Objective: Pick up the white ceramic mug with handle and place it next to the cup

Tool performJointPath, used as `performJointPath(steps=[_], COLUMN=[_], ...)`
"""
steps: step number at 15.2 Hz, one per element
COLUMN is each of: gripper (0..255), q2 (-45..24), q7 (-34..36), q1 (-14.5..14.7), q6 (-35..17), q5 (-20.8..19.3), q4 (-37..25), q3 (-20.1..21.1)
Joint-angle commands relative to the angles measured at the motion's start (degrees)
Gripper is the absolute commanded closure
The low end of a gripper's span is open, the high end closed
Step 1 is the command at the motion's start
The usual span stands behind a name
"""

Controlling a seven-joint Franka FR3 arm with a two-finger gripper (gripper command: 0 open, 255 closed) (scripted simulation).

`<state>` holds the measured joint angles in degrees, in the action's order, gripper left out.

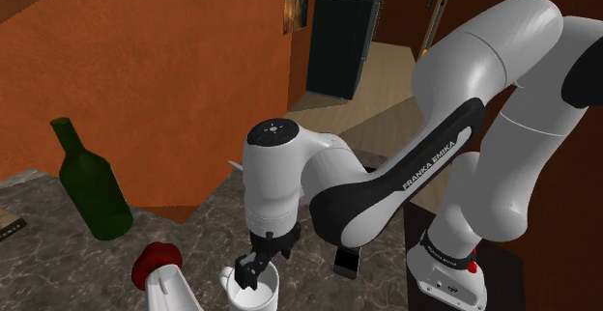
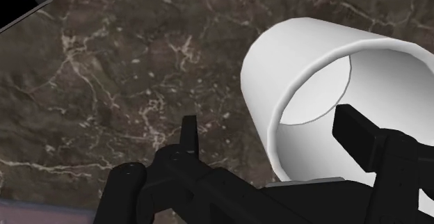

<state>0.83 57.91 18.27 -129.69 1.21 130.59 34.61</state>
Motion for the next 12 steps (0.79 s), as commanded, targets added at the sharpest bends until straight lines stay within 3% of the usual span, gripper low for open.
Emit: performJointPath(steps=[1, 5, 12], gripper=[0, 0, 0], q2=[0.0, 4.4, 4.4], q7=[0.0, -2.1, -2.1], q1=[0.0, -0.1, -0.1], q6=[0.0, 7.4, 7.4], q5=[0.0, 2.8, 2.8], q4=[0.0, -3.7, -3.7], q3=[0.0, -0.5, -0.5])
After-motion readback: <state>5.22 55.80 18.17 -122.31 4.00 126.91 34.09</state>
